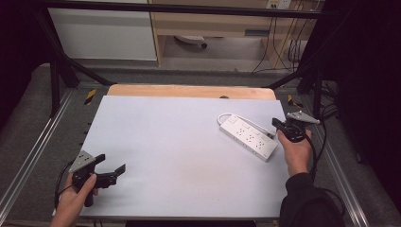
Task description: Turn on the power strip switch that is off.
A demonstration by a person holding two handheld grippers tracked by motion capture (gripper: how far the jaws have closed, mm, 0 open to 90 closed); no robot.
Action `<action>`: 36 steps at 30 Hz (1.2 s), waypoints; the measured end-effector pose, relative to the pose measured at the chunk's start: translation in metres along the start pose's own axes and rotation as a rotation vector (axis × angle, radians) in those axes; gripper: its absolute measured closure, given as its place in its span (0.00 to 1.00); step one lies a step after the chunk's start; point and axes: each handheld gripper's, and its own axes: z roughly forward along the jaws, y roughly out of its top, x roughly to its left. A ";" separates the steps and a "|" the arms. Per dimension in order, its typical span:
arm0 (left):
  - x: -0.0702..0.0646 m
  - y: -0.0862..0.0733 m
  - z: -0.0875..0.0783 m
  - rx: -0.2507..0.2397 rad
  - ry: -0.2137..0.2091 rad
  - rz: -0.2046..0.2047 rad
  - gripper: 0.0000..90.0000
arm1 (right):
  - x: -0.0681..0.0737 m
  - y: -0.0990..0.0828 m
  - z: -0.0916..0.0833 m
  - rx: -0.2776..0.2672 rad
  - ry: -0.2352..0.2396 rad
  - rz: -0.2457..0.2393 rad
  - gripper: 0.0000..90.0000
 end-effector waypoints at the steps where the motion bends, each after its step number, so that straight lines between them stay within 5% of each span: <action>1: 0.000 0.000 0.000 0.000 0.001 0.001 0.07 | 0.000 -0.001 0.001 0.000 -0.002 0.003 1.00; 36: 0.000 0.000 0.000 0.008 0.001 0.003 0.07 | 0.004 -0.026 0.011 0.047 -0.003 0.006 1.00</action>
